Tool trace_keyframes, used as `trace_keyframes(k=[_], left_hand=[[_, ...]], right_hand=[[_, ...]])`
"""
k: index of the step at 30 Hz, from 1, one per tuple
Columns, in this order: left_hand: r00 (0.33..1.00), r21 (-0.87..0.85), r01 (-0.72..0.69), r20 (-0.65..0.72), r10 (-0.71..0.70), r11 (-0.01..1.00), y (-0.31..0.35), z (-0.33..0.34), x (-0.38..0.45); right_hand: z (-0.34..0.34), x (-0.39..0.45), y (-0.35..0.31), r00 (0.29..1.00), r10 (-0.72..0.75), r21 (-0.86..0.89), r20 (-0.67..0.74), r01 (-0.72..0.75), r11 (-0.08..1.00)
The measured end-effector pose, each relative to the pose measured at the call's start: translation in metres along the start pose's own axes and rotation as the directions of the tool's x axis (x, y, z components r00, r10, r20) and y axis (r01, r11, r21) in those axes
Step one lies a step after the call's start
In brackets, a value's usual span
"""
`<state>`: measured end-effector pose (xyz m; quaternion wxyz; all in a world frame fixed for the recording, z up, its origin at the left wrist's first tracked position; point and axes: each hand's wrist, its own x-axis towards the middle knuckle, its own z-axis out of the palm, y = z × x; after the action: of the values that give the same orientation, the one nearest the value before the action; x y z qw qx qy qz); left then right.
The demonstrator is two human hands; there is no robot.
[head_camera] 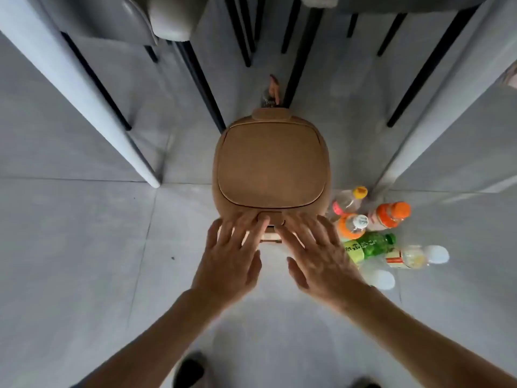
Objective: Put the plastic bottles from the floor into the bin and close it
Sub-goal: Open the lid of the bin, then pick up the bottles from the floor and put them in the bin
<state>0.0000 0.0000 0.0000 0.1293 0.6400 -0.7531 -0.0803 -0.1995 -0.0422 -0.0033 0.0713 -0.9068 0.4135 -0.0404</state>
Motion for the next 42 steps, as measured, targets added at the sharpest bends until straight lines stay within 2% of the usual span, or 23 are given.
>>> trace_keyframes(k=[2,4,8,12,17,20,25,30,33,36,38,40,42], left_hand=[[0.978,0.096,-0.191,-0.063,0.197,0.977,-0.016,0.019,0.006],[0.922,0.179,-0.335,-0.138,0.361,0.925,-0.034,0.035,0.016],[0.815,0.29,-0.45,-0.254,0.521,0.845,-0.051,0.052,0.033],[0.784,0.298,-0.478,-0.28,0.555,0.826,-0.052,0.054,0.041],[0.833,0.248,-0.428,-0.265,0.485,0.869,-0.044,0.049,0.032],[0.865,0.218,-0.37,-0.273,0.42,0.903,-0.028,0.041,0.032],[0.794,0.268,-0.471,-0.287,0.536,0.84,0.009,0.04,0.046],[0.747,0.247,-0.611,-0.134,0.651,0.752,0.058,0.06,0.061],[0.735,0.262,-0.641,-0.064,0.675,0.722,0.087,0.069,0.075],[0.801,0.264,-0.578,0.0,0.599,0.772,0.123,0.076,0.103],[0.856,0.243,-0.517,0.166,0.49,0.821,0.139,0.085,0.128],[0.857,0.237,-0.468,0.358,0.371,0.851,0.145,0.096,0.152],[0.856,0.235,-0.448,0.39,0.339,0.862,0.142,0.11,0.166]], right_hand=[[0.012,0.004,0.015,0.994,-0.096,-0.055,-0.052,0.093,0.994],[0.027,0.008,0.032,0.98,-0.161,-0.127,-0.114,0.147,0.981],[0.048,0.01,0.043,0.949,-0.221,-0.202,-0.226,0.176,0.964],[0.059,0.016,0.047,0.927,-0.224,-0.194,-0.302,0.17,0.966],[0.056,0.016,0.046,0.911,-0.24,-0.195,-0.336,0.183,0.964],[0.048,0.009,0.039,0.925,-0.171,-0.115,-0.34,0.14,0.984],[0.045,-0.018,0.052,0.923,-0.037,0.007,-0.382,0.043,0.999],[0.046,-0.042,0.099,0.861,0.152,0.108,-0.486,-0.113,0.988],[0.049,-0.053,0.132,0.85,0.301,0.22,-0.433,-0.224,0.949],[0.058,-0.059,0.151,0.897,0.354,0.269,-0.263,-0.284,0.92],[0.07,-0.06,0.158,0.937,0.319,0.314,-0.144,-0.262,0.912],[0.08,-0.06,0.166,0.951,0.286,0.327,-0.116,-0.235,0.915],[0.085,-0.06,0.17,0.945,0.299,0.327,-0.132,-0.243,0.913]])
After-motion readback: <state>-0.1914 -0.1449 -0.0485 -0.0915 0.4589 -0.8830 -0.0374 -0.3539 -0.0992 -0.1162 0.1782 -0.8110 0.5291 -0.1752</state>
